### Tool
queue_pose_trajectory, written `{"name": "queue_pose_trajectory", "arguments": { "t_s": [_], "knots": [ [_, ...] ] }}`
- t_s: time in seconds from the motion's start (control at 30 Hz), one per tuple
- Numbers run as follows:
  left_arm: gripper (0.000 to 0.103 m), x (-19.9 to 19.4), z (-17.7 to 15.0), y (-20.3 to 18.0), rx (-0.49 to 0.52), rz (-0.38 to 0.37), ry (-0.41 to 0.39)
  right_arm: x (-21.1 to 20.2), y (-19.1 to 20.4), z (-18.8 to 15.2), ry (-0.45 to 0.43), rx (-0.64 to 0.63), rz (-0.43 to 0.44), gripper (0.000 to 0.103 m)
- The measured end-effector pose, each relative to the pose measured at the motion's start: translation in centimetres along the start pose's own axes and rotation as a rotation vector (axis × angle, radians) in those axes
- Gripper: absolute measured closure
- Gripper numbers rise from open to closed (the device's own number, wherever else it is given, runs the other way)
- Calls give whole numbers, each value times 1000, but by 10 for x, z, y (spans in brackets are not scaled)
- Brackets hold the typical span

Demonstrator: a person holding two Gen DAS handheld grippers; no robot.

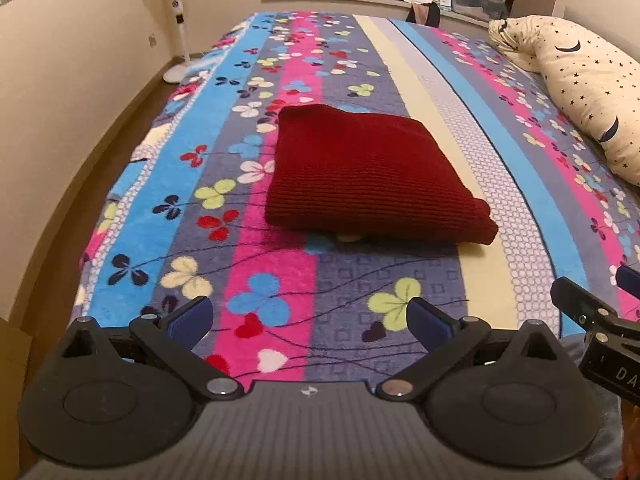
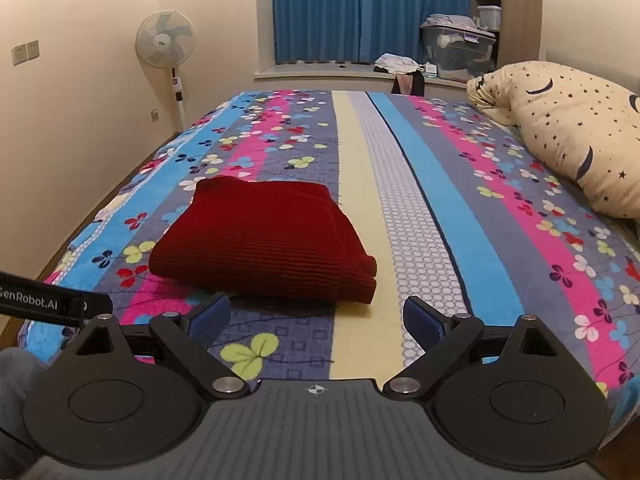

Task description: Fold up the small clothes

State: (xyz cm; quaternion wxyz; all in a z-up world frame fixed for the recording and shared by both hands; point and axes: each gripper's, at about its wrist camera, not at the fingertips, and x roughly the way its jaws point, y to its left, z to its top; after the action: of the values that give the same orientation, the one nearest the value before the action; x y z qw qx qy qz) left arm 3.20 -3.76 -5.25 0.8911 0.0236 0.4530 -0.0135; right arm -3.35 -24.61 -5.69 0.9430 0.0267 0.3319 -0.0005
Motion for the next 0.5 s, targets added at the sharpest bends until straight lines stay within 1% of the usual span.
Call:
{"name": "queue_pose_trajectory", "arguments": {
  "t_s": [0.07,0.23,0.5],
  "knots": [
    [0,-2,-1,0,10,14,-5,-2,2,-1,3,-7,5,9],
    [0,-3,-2,2,15,11,-9,-6,9,-1,-5,-23,12,9],
    [0,-5,-2,3,17,23,-19,-5,13,-1,12,-18,37,8]
  ]
}}
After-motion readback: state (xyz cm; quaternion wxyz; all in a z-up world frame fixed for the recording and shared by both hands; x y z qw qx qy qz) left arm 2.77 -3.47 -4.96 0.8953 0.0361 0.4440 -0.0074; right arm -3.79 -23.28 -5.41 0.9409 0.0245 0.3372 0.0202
